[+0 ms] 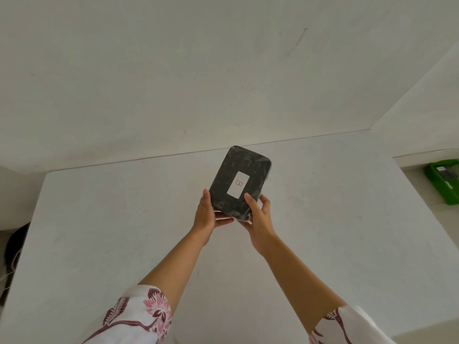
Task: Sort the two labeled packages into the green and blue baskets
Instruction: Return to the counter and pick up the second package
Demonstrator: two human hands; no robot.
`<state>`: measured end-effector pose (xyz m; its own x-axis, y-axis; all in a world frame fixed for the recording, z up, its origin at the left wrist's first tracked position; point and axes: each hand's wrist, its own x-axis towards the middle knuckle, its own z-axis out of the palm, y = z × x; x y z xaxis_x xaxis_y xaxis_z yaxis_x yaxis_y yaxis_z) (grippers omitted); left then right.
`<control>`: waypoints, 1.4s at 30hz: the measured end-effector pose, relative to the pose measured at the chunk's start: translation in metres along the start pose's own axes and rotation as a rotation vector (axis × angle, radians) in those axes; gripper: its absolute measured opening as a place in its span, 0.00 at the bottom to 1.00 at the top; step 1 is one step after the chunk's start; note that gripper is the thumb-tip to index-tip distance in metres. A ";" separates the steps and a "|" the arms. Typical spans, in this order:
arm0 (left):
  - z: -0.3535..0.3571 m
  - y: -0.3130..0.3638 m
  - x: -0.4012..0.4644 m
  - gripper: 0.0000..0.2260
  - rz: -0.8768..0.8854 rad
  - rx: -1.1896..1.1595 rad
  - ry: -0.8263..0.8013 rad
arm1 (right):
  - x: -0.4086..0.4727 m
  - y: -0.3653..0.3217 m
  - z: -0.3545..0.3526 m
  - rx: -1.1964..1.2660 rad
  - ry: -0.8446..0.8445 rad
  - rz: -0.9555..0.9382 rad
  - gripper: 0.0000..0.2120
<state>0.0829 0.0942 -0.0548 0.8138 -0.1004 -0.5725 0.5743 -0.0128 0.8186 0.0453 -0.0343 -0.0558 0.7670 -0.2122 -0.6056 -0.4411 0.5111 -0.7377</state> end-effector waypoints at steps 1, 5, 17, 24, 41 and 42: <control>0.005 -0.001 -0.002 0.27 -0.002 0.014 0.005 | -0.001 0.003 0.000 0.012 0.018 -0.019 0.23; 0.007 -0.004 -0.003 0.23 -0.007 0.148 0.047 | 0.001 -0.008 -0.009 0.027 0.053 -0.059 0.16; -0.032 0.017 0.002 0.24 0.125 0.157 0.105 | 0.010 -0.058 -0.057 -0.409 -0.228 0.094 0.19; -0.015 0.006 -0.016 0.22 0.090 0.165 -0.009 | 0.007 -0.065 -0.063 -0.374 -0.226 0.013 0.19; 0.065 -0.008 -0.045 0.20 0.048 -0.069 0.133 | -0.013 -0.070 -0.115 -0.154 -0.090 -0.016 0.24; 0.075 -0.009 -0.049 0.20 0.058 -0.071 0.139 | -0.014 -0.076 -0.125 -0.150 -0.095 -0.017 0.24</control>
<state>0.0308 0.0243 -0.0303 0.8476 0.0402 -0.5292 0.5266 0.0604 0.8480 0.0100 -0.1737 -0.0285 0.8123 -0.1369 -0.5669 -0.4867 0.3767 -0.7882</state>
